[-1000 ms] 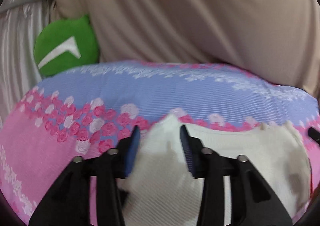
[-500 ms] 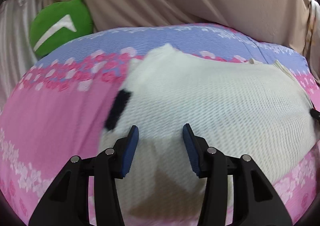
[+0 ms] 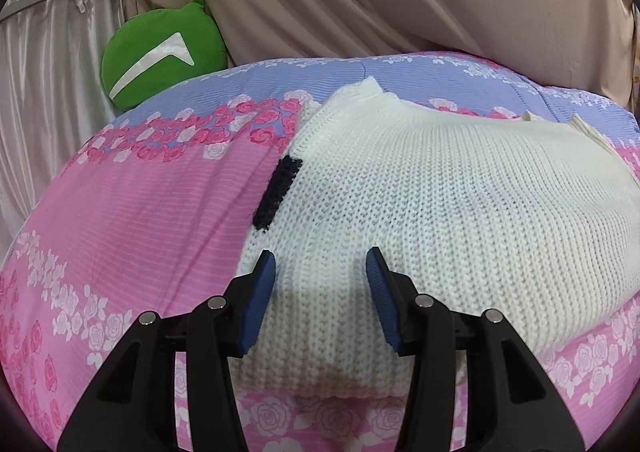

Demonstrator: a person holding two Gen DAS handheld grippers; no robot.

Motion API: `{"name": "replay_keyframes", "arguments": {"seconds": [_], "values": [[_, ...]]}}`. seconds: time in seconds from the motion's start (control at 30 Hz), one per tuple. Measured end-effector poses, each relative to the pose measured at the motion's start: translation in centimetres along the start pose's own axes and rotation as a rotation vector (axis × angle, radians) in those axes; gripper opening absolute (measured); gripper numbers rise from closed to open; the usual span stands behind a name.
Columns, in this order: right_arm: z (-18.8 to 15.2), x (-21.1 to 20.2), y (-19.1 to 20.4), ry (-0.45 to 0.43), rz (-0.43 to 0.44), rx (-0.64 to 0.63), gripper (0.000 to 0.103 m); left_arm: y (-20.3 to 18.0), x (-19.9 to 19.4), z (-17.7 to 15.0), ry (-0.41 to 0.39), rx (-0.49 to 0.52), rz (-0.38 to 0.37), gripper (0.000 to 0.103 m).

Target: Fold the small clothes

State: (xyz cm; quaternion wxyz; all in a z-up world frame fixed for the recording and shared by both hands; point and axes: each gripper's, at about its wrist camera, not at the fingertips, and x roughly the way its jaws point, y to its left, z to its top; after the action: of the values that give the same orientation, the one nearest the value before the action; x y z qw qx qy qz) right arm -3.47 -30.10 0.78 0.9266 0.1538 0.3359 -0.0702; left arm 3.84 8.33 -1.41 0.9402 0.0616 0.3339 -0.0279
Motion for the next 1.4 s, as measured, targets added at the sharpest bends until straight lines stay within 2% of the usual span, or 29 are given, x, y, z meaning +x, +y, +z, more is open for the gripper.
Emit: {"name": "replay_keyframes", "arguments": {"seconds": [0.1, 0.13, 0.17, 0.2, 0.3, 0.37, 0.4, 0.43, 0.47, 0.5, 0.53, 0.6, 0.7, 0.77, 0.8, 0.83, 0.87, 0.9, 1.0, 1.03, 1.07, 1.13, 1.2, 1.27, 1.33, 1.4], "values": [[-0.2, -0.4, -1.8, 0.012, 0.028, 0.085, 0.0, 0.1, -0.1, -0.2, -0.001, -0.006, -0.006, 0.046], [-0.1, -0.8, -1.1, 0.008, 0.002, 0.071, 0.0, 0.0, 0.0, -0.2, -0.001, -0.004, -0.003, 0.046], [-0.1, -1.3, 0.0, -0.008, -0.022, 0.038, 0.005, 0.0, -0.1, -0.2, -0.001, -0.001, 0.0, 0.046], [0.0, -1.8, 1.7, -0.024, -0.025, 0.002, 0.016, -0.1, -0.1, -0.2, -0.002, 0.002, 0.004, 0.046], [0.3, -2.1, 7.8, -0.02, 0.101, -0.12, 0.018, -0.1, -0.2, -0.2, -0.006, 0.001, 0.005, 0.046], [1.1, -2.0, 10.9, -0.042, 0.131, -0.204, 0.029, 0.2, -0.8, 0.1, -0.018, -0.012, -0.011, 0.046], [2.0, -1.9, 12.1, -0.072, 0.136, -0.246, 0.043, 0.6, -1.4, 0.8, -0.025, -0.033, -0.052, 0.048], [2.9, -1.7, 12.5, -0.096, 0.13, -0.267, 0.058, 1.2, -1.7, 1.6, -0.032, -0.052, -0.089, 0.057], [4.1, -1.3, 12.6, -0.119, 0.116, -0.28, 0.062, 1.8, -2.1, 2.6, -0.043, -0.078, -0.119, 0.064], [5.4, -0.7, 12.3, -0.132, 0.102, -0.28, 0.064, 2.5, -2.3, 4.0, -0.057, -0.1, -0.148, 0.079], [7.1, 0.4, 11.5, -0.127, 0.087, -0.259, 0.064, 2.9, -2.1, 5.2, -0.064, -0.11, -0.17, 0.087], [9.7, 3.0, 9.3, -0.093, 0.048, -0.185, 0.065, 3.4, -0.6, 7.7, -0.057, -0.134, -0.174, 0.088], [12.1, 7.2, 5.6, -0.026, -0.045, -0.066, 0.065, 2.9, 3.8, 10.6, 0.035, -0.153, -0.21, 0.087], [12.7, 9.9, 4.0, 0.023, -0.067, -0.016, 0.066, 2.1, 7.2, 11.5, 0.113, -0.159, -0.237, 0.076], [12.6, 10.9, 3.7, 0.054, -0.069, -0.008, 0.063, 1.6, 8.6, 11.6, 0.15, -0.158, -0.235, 0.055], [12.3, 11.9, 3.9, 0.089, -0.064, -0.025, 0.032, 1.2, 9.9, 11.6, 0.189, -0.156, -0.207, 0.04], [12.1, 12.2, 4.2, 0.101, -0.059, -0.052, 0.011, 1.0, 10.5, 11.4, 0.192, -0.157, -0.179, 0.036], [12.1, 11.7, 4.6, 0.069, -0.047, -0.072, 0.009, 1.0, 10.6, 11.4, 0.178, -0.159, -0.172, 0.032], [12.3, 9.3, 3.6, -0.057, -0.043, -0.05, 0.008, 1.7, 10.2, 11.4, 0.147, -0.174, -0.158, 0.026], [12.4, 9.5, 2.4, -0.067, -0.041, -0.015, 0.007, 2.0, 10.3, 11.2, 0.145, -0.177, -0.154, 0.026], [12.5, 9.7, 1.1, -0.051, -0.043, 0.024, 0.007, 2.2, 10.5, 11.0, 0.145, -0.179, -0.156, 0.026], [12.1, 12.2, -1.1, 0.043, -0.059, 0.077, 0.006, 2.1, 10.8, 10.7, 0.134, -0.175, -0.15, 0.027], [12.4, 12.2, -1.5, 0.057, -0.021, 0.093, 0.008, 1.5, 10.8, 10.8, 0.124, -0.151, -0.115, 0.029], [12.7, 11.9, -0.9, 0.059, -0.036, 0.086, 0.011, 1.1, 10.6, 10.9, 0.114, -0.131, -0.093, 0.032], [12.1, 9.4, 0.1, -0.02, -0.033, 0.095, 0.024, 1.3, 9.4, 10.8, 0.086, -0.135, -0.095, 0.036], [11.3, 6.0, 2.6, -0.111, 0.012, 0.036, 0.024, 1.5, 7.1, 10.6, 0.037, -0.132, -0.076, 0.039]]}}
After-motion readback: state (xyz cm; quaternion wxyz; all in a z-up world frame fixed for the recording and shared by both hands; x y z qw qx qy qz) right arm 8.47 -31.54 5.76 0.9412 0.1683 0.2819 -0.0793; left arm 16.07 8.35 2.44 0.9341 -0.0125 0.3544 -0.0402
